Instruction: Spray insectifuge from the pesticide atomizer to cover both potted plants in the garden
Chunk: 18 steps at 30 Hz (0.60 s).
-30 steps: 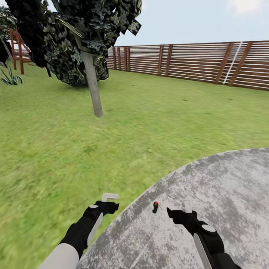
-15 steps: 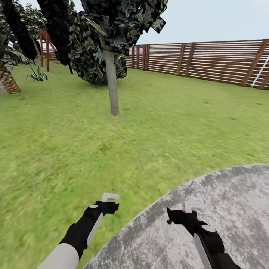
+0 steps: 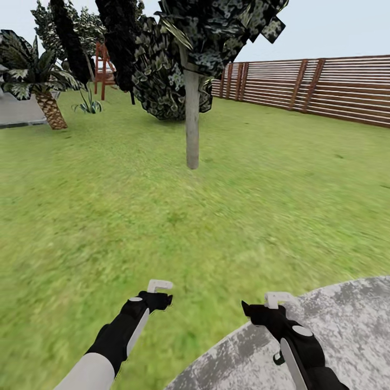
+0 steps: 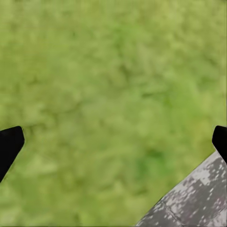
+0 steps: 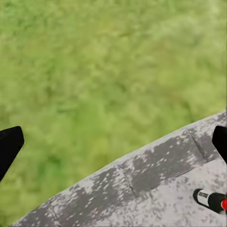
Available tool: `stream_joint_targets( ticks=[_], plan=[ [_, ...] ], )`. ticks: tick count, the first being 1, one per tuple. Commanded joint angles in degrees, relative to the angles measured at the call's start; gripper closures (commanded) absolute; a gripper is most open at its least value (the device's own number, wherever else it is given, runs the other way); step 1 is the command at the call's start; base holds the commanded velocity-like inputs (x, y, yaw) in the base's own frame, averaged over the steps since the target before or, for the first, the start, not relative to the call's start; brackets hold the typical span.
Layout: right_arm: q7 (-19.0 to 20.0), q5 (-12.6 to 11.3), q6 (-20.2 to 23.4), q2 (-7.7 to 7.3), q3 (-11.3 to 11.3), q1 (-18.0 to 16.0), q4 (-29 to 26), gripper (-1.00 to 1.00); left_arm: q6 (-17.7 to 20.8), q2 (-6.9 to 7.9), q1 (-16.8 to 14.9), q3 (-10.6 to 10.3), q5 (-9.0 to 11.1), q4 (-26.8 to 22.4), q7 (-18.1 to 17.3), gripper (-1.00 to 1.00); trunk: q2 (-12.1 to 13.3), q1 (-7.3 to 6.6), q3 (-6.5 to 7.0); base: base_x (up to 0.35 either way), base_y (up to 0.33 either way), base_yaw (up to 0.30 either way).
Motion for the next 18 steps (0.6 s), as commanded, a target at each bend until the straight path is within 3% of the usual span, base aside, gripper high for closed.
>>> stream_joint_targets(
  ticks=[1,18],
  plan=[
    [-0.05,-0.44,0.27,0.01,-0.06,-0.01,-0.09,-1.0,0.28,-0.01,-0.03,-0.07,0.04,-0.06,0.02,-1.0,-0.02,0.03,-0.08,0.327,0.104,0.276],
    [-0.05,-0.44,0.28,0.01,-0.06,-0.01,-0.09,-1.0,0.28,-0.01,-0.03,-0.07,0.04,-0.06,0.02,-1.0,-0.02,0.03,-0.61,0.326,0.11,0.276]
  ],
)
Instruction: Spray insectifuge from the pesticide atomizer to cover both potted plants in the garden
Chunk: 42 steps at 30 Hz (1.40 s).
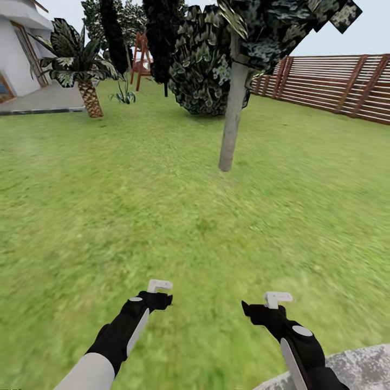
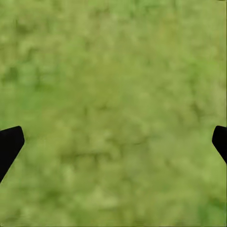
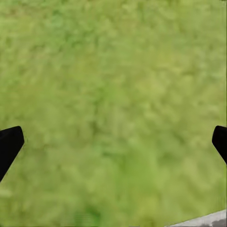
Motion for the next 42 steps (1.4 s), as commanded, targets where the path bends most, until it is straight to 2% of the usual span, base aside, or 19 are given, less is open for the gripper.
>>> stream_joint_targets(
  ticks=[1,7,20,31,42],
  plan=[
    [-0.05,-0.41,0.27,0.02,-0.06,-0.01,-0.09,-1.0,0.28,0.03,-0.03,-0.08,0.06,-0.06,0.03,-1.0,-0.02,-0.14,-0.08,0.318,0.156,0.275],
    [-0.2,-0.34,0.27,0.01,-0.01,-0.01,-0.08,-1.0,0.28,0.0,-0.03,-0.09,0.06,-0.06,0.02,-1.0,-0.02,-0.14,-0.27,0.312,0.169,0.177],
    [0.12,-0.81,0.27,-0.17,-1.11,-0.01,-0.05,-1.0,0.28,0.0,-0.41,-0.18,0.08,-0.15,-0.02,-1.0,-0.02,-0.14,-0.29,0.332,0.073,0.004],
    [0.13,-0.85,0.27,-0.17,-1.2,-0.01,-0.09,-1.0,0.28,0.07,-0.3,-0.18,-0.01,-0.15,0.02,-1.0,-0.02,-0.14,-0.29,0.343,0.023,-0.223],
    [0.13,-0.85,0.27,-0.17,-1.21,-0.01,-0.09,-1.0,0.28,0.07,-0.29,-0.17,0.01,-0.15,0.01,-1.0,-0.02,-0.14,-0.29,0.333,0.172,-0.271]
  ],
)
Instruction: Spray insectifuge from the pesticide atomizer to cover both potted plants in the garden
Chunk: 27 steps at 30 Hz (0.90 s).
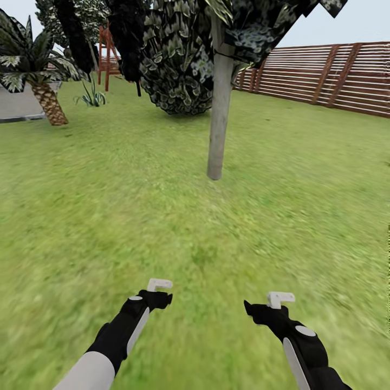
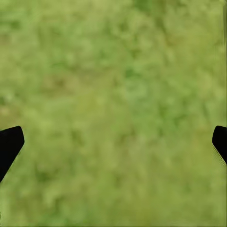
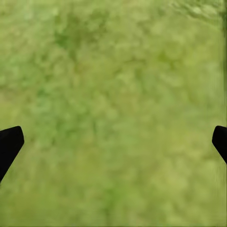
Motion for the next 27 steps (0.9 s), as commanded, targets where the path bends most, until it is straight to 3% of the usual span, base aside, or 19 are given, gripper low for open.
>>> stream_joint_targets(
  ticks=[1,8,16,18,22,27],
  plan=[
    [-0.01,-0.34,0.29,0.02,-0.04,-0.04,-0.07,-1.0,0.3,0.02,0.0,-0.06,0.03,-0.1,0.02,-1.0,-0.02,0.03,-0.05,0.328,0.194,-0.272],
    [-0.01,-0.34,0.29,0.02,-0.06,-0.04,-0.07,-1.0,0.3,0.02,0.0,-0.06,0.02,-0.1,0.02,-1.0,-0.02,0.03,-0.05,0.327,0.195,-0.259],
    [-0.08,-0.34,0.29,0.02,-0.24,-0.04,-0.07,-1.0,0.3,0.02,0.0,-0.06,0.02,-0.1,0.02,-1.0,-0.02,0.03,-0.01,0.32,0.205,-0.071],
    [-0.09,-0.39,0.29,0.02,-1.29,-0.04,-0.07,-1.0,0.3,0.02,0.0,-0.06,0.05,-0.1,0.02,-1.0,-0.02,0.03,0.04,0.316,0.21,-0.186],
    [-0.09,-0.43,0.29,0.1,-5.42,-0.04,-0.07,-1.0,0.3,0.02,0.0,-0.06,0.01,-0.1,0.02,-1.0,-0.02,0.03,0.19,0.314,0.21,-0.231],
    [-0.09,-0.43,0.29,0.11,-6.56,-0.04,-0.07,-1.0,0.3,0.02,0.0,-0.06,0.0,-0.1,0.02,-1.0,-0.02,0.03,0.39,0.309,0.211,-0.248]
  ],
)
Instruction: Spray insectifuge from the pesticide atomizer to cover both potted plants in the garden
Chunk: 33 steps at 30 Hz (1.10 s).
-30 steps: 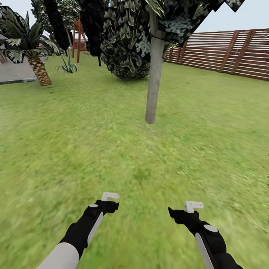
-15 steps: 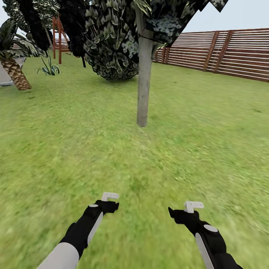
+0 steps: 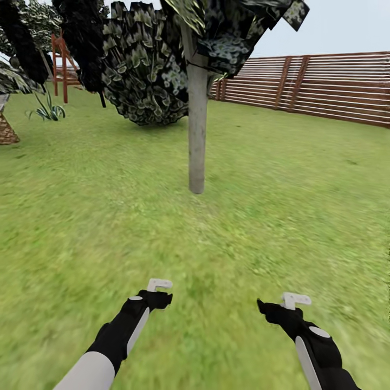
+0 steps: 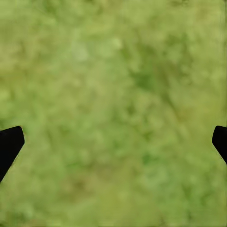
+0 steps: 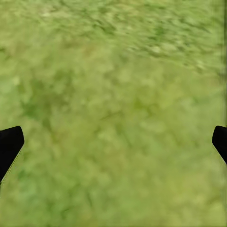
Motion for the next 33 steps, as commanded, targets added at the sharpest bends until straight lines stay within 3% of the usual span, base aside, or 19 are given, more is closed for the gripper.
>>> stream_joint_targets(
  ticks=[1,14,23,33],
  plan=[
    [0.02,-0.44,0.29,0.03,-0.15,-0.04,-0.07,-1.0,0.3,0.02,0.0,-0.06,0.02,-0.1,0.02,-1.0,-0.02,0.02,-0.01,0.306,0.211,-0.25],
    [0.02,-0.44,0.29,0.04,-0.25,-0.03,-0.07,-1.0,0.3,0.02,0.0,-0.06,0.01,-0.1,0.02,-1.0,-0.02,0.02,0.5,0.305,0.212,-0.251],
    [0.02,-0.44,0.29,0.17,-0.25,-0.04,-0.07,-1.0,0.3,0.02,0.07,-0.06,0.02,-0.1,0.02,-1.0,-0.02,0.02,0.56,0.305,0.212,-0.087],
    [0.02,-0.44,0.31,0.18,-0.29,-0.04,-0.07,-1.0,0.3,0.02,0.09,-0.06,0.02,-0.1,0.02,-1.0,-0.02,0.02,0.57,0.305,0.211,-0.284]
  ],
)
